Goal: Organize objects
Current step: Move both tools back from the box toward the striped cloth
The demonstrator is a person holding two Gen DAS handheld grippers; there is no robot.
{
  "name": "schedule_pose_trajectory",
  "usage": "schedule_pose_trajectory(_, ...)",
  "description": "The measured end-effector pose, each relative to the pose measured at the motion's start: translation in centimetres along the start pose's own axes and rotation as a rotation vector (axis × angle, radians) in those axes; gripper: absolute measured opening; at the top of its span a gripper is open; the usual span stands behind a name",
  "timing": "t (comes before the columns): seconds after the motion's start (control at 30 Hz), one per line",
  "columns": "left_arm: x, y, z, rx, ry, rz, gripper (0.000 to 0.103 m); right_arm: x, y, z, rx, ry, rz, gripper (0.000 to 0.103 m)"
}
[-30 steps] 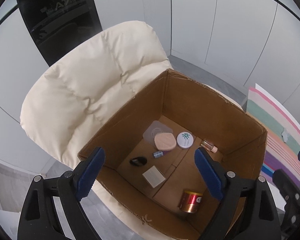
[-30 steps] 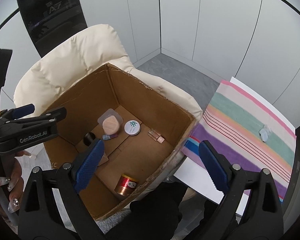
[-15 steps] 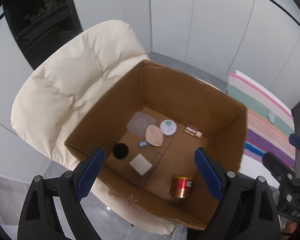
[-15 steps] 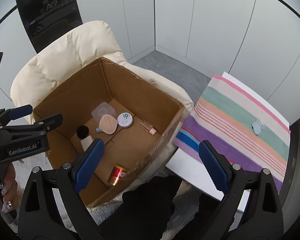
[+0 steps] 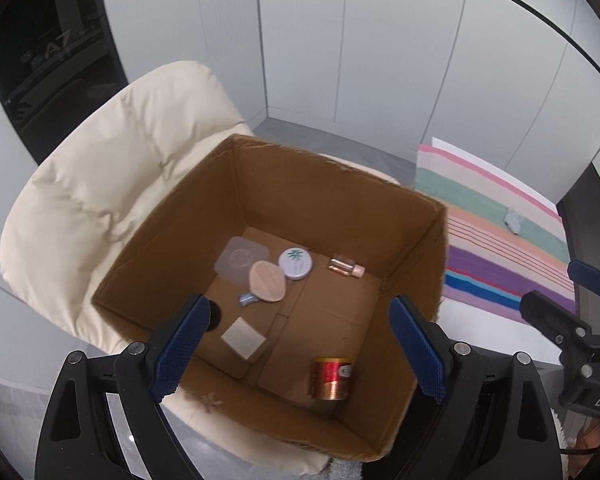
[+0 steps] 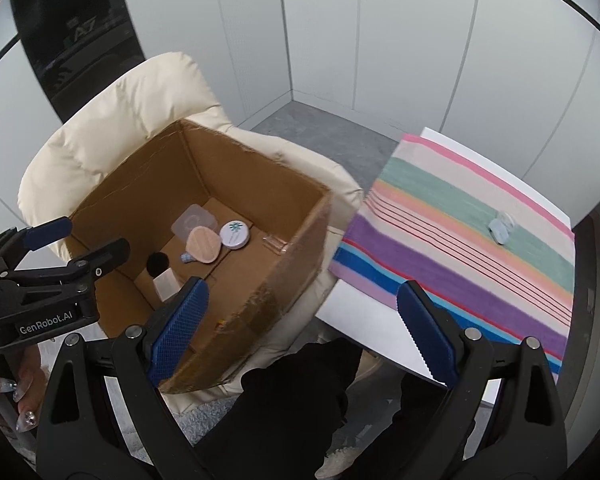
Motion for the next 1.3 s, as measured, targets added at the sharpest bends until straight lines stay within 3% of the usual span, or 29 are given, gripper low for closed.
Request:
schedule_pose_trajectory(0.27,0.9,-1.2,-4.7,0.059,0.066,0.001,0.092,-1.2,0.7,-5.3,0.092,0.057,-0.013,0.097)
schedule_pose_trajectory(0.47,1.3,-1.5,-10.6,0.163,0.116,-0.010,0.092,-2.3,1.9,-10.4,0.181,0.109,-0.021,0.097)
schedule_pose_trajectory(0.97,1.3,-1.1,-25.8,0.358,0.306,-0.021,0.092,-7.5,9.6,-25.7,0.442,0.293,-0.019,0.097)
schedule_pose_trajectory(1.3,4.2,-2.0,-31.6,0.426,0.290,-0.006,0.092,-7.8,12.4,-32.4,0.529,0.329,-0.003,0.097)
Point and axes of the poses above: each gripper's, at about its wrist camera, not at the fingertips, and x roughly the way its jaws point, z to its left, y to its underside, the point moved 7 cm from there along x, roughly the way its jaws point, and after that the axes turned 2 degrees about y, right-handed, at the moved point
